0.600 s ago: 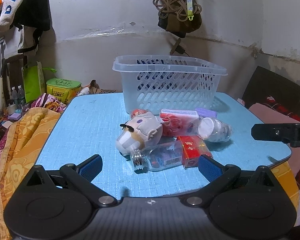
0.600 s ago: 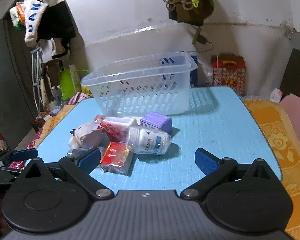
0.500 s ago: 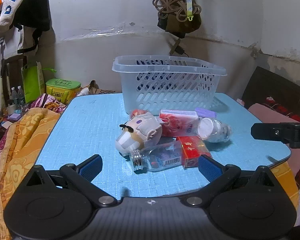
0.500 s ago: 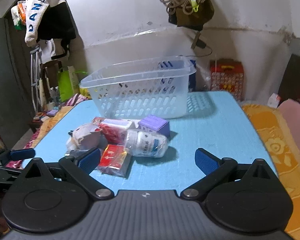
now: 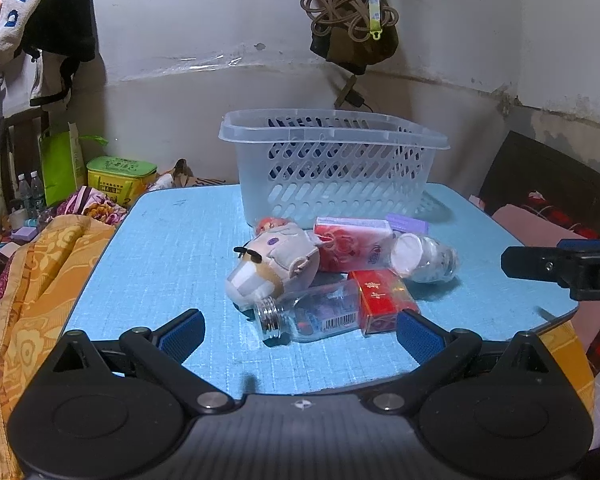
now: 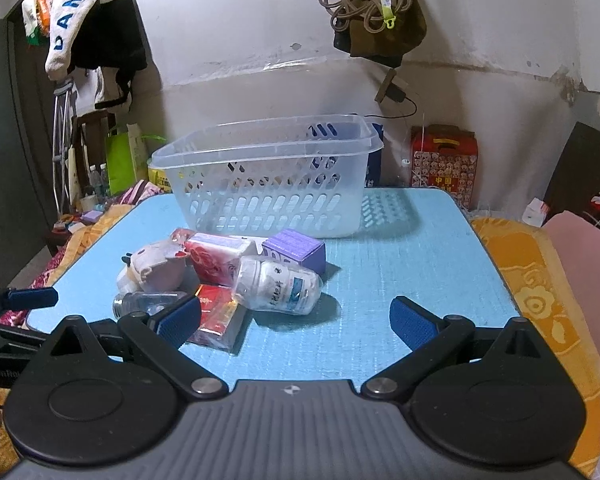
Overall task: Organize objects
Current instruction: 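Move both grippers toward the pile of items beside the basket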
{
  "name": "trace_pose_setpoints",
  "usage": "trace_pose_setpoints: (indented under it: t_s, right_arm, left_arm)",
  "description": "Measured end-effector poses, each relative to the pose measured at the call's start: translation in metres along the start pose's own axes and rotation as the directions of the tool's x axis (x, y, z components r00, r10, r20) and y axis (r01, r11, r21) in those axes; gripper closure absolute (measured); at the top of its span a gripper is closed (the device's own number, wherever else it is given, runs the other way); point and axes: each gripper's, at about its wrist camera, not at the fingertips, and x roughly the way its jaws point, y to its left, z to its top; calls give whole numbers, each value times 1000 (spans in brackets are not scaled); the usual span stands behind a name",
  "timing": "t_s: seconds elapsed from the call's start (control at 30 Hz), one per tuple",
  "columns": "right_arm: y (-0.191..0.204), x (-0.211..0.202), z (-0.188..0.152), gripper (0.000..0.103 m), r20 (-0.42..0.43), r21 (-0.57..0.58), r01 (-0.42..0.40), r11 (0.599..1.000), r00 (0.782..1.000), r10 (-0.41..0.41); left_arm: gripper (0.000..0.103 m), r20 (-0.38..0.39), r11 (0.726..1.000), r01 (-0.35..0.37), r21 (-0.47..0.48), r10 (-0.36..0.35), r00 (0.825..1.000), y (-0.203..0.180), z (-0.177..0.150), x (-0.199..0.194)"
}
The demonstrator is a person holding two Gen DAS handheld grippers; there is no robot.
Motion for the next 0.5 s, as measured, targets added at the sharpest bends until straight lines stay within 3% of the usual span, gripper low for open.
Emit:
trace_pose_setpoints:
  t_s: [0.23, 0.5]
  right_arm:
    - [3, 2, 0, 0, -14, -28, 46, 999, 999, -46]
    - [3, 3, -1, 0, -22, -38, 42, 998, 999, -43]
  left_arm:
    - [0, -1, 1000, -8, -2, 8, 1000, 1, 0, 0]
    - [0, -8, 1000, -10, -3, 10, 1000, 1, -1, 1]
